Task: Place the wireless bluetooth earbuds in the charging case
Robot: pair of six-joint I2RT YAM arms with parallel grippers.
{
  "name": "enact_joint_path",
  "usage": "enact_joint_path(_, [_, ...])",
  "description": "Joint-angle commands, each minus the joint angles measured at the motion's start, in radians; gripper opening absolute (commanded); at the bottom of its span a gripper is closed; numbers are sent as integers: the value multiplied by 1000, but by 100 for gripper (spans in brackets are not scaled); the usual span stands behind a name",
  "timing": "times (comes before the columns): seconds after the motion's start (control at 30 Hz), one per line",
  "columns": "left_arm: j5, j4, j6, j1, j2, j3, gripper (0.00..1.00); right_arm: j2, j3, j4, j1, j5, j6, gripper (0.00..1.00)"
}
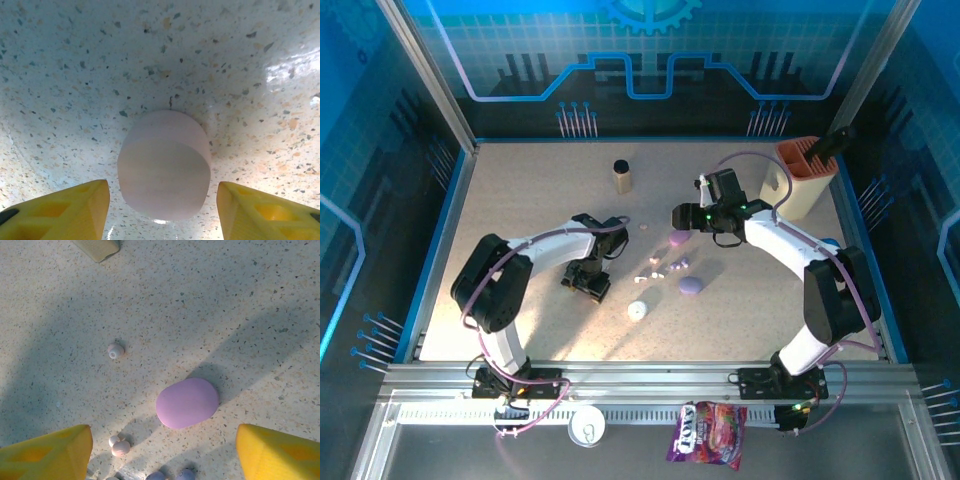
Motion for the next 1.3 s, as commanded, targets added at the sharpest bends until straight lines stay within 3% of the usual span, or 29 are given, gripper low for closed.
enact_joint_path(0.0, [-3, -31, -3, -4, 39, 23, 59, -31, -18, -9, -7, -13, -6, 75])
enact_joint_path(0.1, [-7, -24, 1, -5, 52, 25, 58, -41, -24, -9, -12, -15, -5, 75])
enact_joint_path(0.27, [-6, -25, 7, -5, 57, 28, 42, -53, -23, -11, -26, -34, -1, 75])
enact_joint_path(0.47, [-19, 20, 40, -5, -30, 31, 41, -95, -36, -17, -37, -123, 26, 74])
enact_joint_path(0.63, [-18, 179, 158, -4, -87, 26, 37, -195, -84, -22, -25, -182, 44, 73])
enact_joint_path(0.9, [187, 569, 344, -5, -176, -42, 34, -274, -143, -59, -15, -320, 75, 72])
enact_joint_path(1.1, [346, 861, 514, -35, -282, -169, 31, -251, -155, -54, 17, -412, 68, 70])
enact_joint_path(1.27, [428, 976, 620, -46, -327, -230, 29, -218, -139, -28, 59, -438, 84, 68])
